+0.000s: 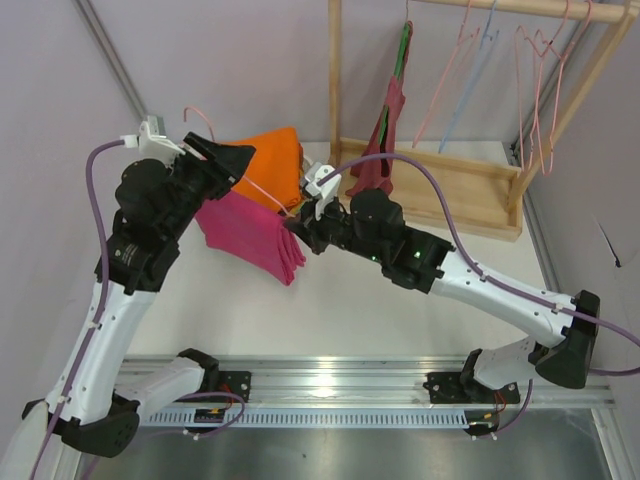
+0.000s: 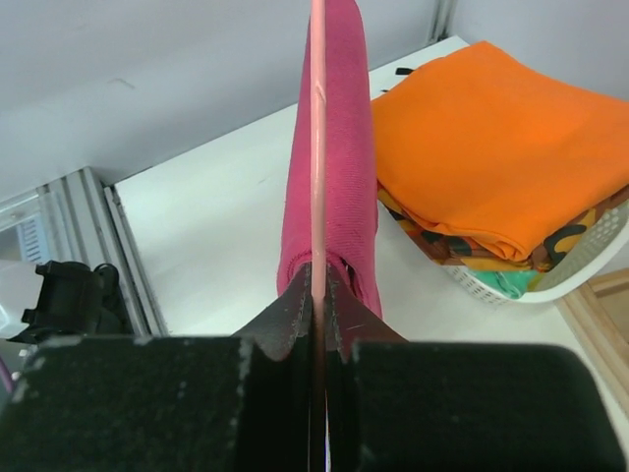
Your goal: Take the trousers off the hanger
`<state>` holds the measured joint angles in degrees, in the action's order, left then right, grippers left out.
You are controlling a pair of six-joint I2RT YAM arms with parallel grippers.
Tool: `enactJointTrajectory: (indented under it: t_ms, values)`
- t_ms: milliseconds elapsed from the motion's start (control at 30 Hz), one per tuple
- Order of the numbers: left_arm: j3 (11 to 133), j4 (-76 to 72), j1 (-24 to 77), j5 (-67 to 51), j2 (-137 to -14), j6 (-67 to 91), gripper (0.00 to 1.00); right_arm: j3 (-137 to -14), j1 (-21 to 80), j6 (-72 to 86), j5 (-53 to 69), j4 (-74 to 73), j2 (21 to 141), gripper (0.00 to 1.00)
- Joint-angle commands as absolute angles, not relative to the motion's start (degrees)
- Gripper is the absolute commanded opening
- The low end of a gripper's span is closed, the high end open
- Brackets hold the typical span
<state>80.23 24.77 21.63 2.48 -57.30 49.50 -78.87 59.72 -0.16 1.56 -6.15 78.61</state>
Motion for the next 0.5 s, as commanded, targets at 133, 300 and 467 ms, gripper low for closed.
enactJointTrajectory:
  t_ms: [133, 300, 467]
  values:
    - [84.90, 21.97, 25.48, 11.15, -56.07, 44.21, 0.67, -78.84, 63.45, -4.04, -8.25, 9.13, 78.66, 0.00]
    - [85.52, 24.00, 28.65, 14.93, -57.83, 44.38, 0.67, -77.87, 65.30, -4.83, -11.86, 13.79, 79.63, 0.00]
    - [84.03, 22.33, 34.44, 22.92, -57.57, 45.35, 0.65, -76.82, 66.36, -2.47, -16.25, 17.65, 80.42, 0.00]
